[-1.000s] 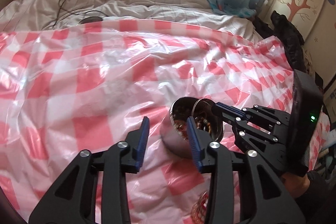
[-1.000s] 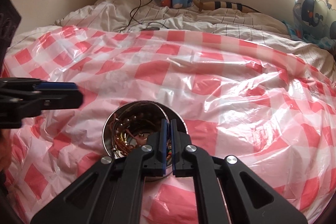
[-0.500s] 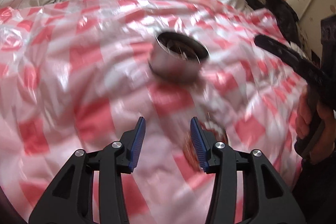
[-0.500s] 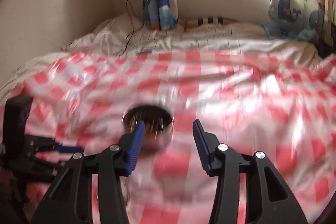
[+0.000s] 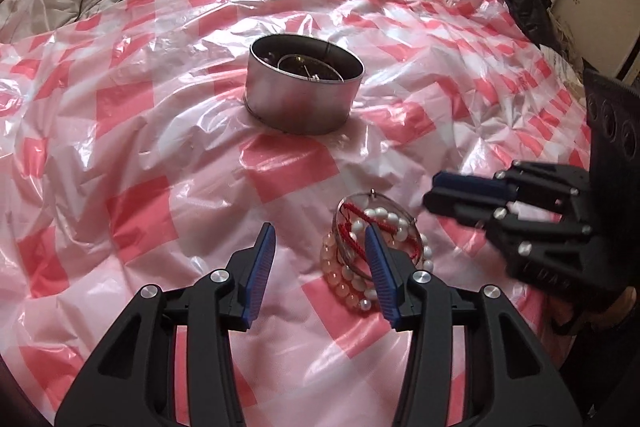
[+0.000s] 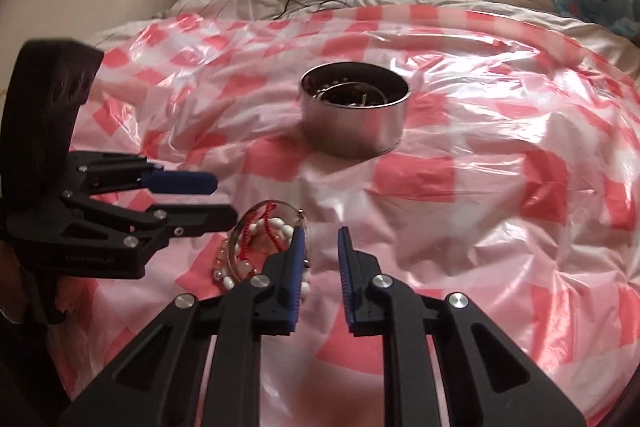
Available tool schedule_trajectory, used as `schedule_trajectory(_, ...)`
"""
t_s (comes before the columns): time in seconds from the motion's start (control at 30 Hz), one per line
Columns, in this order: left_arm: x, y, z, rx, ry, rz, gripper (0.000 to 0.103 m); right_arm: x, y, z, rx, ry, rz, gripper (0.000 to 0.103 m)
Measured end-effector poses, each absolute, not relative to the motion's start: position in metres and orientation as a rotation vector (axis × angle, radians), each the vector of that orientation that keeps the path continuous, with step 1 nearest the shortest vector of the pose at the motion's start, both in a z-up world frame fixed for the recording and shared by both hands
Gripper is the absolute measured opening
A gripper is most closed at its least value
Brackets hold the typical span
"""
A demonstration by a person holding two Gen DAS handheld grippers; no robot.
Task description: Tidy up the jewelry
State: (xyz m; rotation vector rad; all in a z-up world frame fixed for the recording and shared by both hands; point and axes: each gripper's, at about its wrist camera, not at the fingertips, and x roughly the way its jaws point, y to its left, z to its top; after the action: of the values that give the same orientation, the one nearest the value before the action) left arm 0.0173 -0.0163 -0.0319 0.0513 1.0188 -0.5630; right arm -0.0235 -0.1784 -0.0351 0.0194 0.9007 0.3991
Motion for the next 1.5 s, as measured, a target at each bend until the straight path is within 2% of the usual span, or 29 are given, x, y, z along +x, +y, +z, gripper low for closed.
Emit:
schedule_trajectory(0.17, 0.023, -0.023, -0.032, 0.020, 0.993, -0.608, 0.044, -0.027, -0.179, -0.034, -0.034, 0.906, 0.359, 0.018)
schedule_trajectory(0.33, 0.022, -0.033, -0.039, 0.018, 1.024, -0.657, 0.042, -0.022, -0.193, -0.033, 0.029, 0.914, 0.321, 0.018)
schedule_trajectory(0.37, 0.021, -0.034, -0.041, 0.022, 1.032, -0.657, 0.033, -0.022, -0.194, -0.032, 0.029, 0.912, 0.319, 0.018)
schedule_trajectory(0.43, 0.022, -0.035, -0.043, 0.015, 1.052, -0.666, 0.025, -0.022, -0.195, -0.031, 0.030, 0.910, 0.318, 0.018)
schedule_trajectory(0.5, 0.023, -0.033, -0.044, -0.012, 1.075, -0.685, 0.010, -0.022, -0.195, -0.030, 0.030, 0.907, 0.314, 0.018)
schedule_trajectory(0.57, 0.023, -0.031, -0.044, -0.035, 1.090, -0.699, 0.005, -0.022, -0.196, -0.031, 0.033, 0.908, 0.311, 0.018)
schedule_trajectory(0.7, 0.022, -0.025, -0.039, -0.065, 1.088, -0.716, 0.003, -0.021, -0.198, -0.031, 0.034, 0.918, 0.305, 0.018)
schedule_trajectory(1.1, 0.040, 0.016, -0.036, -0.074, 1.094, -0.542, 0.002, -0.025, -0.183, -0.035, 0.019, 0.955, 0.420, 0.018)
schedule_trajectory(1.2, 0.045, 0.020, -0.045, -0.058, 1.129, -0.490, 0.002, -0.032, -0.169, -0.031, -0.028, 0.921, 0.480, 0.023)
schedule_trajectory(1.33, 0.046, 0.019, -0.051, -0.039, 1.142, -0.458, 0.003, -0.036, -0.151, -0.032, -0.091, 0.902, 0.513, 0.024)
schedule_trajectory(1.43, 0.048, 0.024, -0.052, -0.082, 1.142, -0.470, 0.012, -0.034, -0.145, -0.038, -0.130, 0.908, 0.494, 0.024)
schedule_trajectory(1.5, 0.050, 0.026, -0.054, -0.117, 1.153, -0.483, 0.022, -0.031, -0.145, -0.041, -0.131, 0.912, 0.492, 0.024)
